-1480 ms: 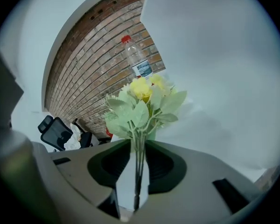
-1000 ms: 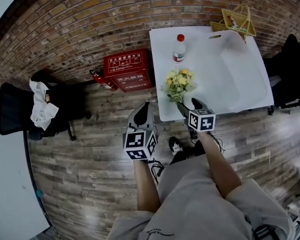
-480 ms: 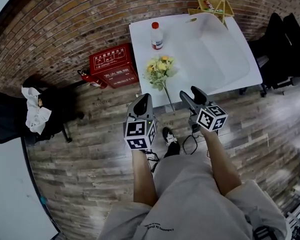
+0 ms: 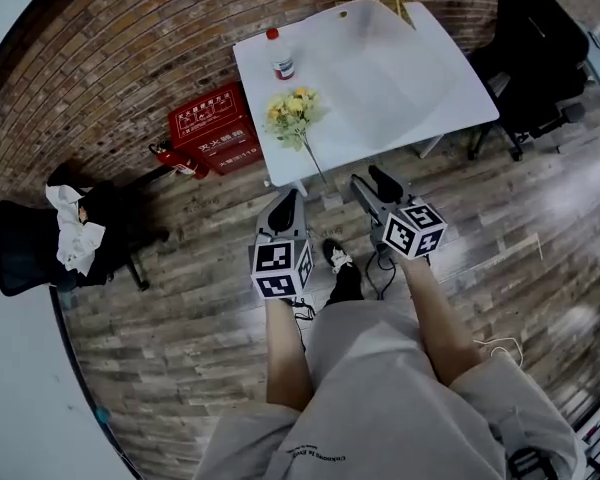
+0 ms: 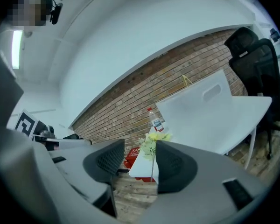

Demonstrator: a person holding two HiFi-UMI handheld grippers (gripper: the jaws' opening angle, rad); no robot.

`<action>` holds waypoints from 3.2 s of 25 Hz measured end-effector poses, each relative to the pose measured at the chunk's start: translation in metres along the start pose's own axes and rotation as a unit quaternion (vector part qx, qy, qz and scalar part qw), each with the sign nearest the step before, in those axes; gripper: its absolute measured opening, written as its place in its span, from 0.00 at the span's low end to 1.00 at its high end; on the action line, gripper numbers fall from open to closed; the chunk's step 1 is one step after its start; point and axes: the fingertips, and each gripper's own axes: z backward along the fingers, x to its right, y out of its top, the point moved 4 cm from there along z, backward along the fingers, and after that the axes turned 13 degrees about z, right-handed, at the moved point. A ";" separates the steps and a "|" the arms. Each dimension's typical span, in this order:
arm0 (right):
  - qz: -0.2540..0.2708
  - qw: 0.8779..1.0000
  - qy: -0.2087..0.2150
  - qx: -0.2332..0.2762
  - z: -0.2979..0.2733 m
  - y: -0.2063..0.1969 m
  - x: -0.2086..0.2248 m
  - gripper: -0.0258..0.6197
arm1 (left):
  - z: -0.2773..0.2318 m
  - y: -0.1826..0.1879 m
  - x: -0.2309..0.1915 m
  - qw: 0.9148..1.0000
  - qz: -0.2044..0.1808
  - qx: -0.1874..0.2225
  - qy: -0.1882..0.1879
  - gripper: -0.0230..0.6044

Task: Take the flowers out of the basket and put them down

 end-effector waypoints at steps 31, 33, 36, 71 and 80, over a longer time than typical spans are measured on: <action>0.043 0.994 -0.074 -0.061 0.158 -0.050 -0.105 0.04 | 0.137 -0.073 0.081 0.999 -0.028 0.010 0.036 0.08; 0.038 0.994 -0.079 -0.066 0.162 -0.053 -0.106 0.04 | 0.142 -0.073 0.081 0.999 -0.029 0.007 0.039 0.08; 0.023 0.994 -0.088 -0.060 0.168 -0.054 -0.109 0.04 | 0.150 -0.076 0.081 0.998 -0.041 -0.001 0.040 0.08; -0.038 0.977 -0.203 -0.057 0.032 -0.061 -0.099 0.04 | 0.047 -0.037 -0.018 0.994 -0.072 -0.044 -0.076 0.08; -0.071 0.962 -0.264 -0.025 -0.019 -0.086 -0.134 0.04 | 0.043 -0.035 -0.101 0.985 -0.110 -0.084 -0.100 0.08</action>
